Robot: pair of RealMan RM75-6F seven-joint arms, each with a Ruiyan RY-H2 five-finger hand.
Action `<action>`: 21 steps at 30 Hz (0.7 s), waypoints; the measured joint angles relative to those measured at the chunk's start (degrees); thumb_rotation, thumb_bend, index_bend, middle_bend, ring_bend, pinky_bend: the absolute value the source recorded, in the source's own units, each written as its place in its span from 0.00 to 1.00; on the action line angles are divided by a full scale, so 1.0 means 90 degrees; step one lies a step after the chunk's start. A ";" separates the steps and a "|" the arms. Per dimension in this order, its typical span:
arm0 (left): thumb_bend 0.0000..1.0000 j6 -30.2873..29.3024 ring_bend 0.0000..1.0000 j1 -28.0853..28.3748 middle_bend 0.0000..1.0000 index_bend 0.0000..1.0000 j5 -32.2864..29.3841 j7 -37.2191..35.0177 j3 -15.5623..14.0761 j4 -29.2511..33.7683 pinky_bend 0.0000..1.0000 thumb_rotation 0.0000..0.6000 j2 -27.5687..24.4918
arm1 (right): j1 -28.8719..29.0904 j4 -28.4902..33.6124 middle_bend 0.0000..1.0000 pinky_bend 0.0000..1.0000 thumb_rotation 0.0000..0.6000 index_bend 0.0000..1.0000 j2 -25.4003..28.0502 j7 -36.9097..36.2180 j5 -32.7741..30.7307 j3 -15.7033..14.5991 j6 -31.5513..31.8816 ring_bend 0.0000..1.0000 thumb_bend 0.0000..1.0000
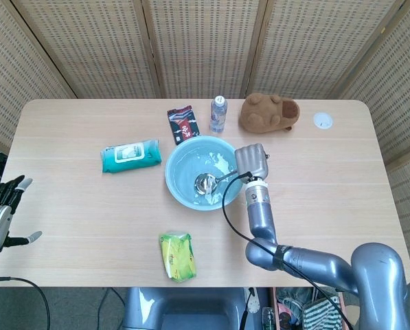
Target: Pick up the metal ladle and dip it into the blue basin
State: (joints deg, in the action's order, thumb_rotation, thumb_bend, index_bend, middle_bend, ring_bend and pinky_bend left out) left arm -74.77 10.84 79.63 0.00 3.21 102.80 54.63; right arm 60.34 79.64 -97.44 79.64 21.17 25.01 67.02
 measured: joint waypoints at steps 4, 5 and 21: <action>0.00 0.0012 0.00 0.0012 0.00 0.00 0.0000 0.0006 -0.0002 -0.0001 0.00 1.00 0.0004 | 0.0001 0.0321 1.00 1.00 1.00 0.75 0.0268 -0.0114 -0.0372 0.0119 -0.0020 0.95 0.85; 0.00 0.0022 0.00 0.0018 0.00 0.00 -0.0003 0.0007 -0.0002 0.0002 0.00 1.00 0.0003 | 0.0008 0.0388 1.00 1.00 1.00 0.75 0.0327 -0.0155 -0.0437 0.0141 -0.0022 0.95 0.85; 0.00 0.0119 0.00 0.0065 0.00 0.00 0.0024 -0.0218 -0.0013 -0.0045 0.00 1.00 -0.0077 | 0.0262 0.1246 1.00 1.00 1.00 0.75 0.1091 -0.0662 -0.1155 0.0304 0.0497 0.95 0.85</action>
State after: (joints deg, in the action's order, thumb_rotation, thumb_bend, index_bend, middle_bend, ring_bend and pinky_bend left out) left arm -73.69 11.42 79.84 -1.96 3.10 102.40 53.94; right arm 62.70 90.86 -87.62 73.68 10.77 27.75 71.50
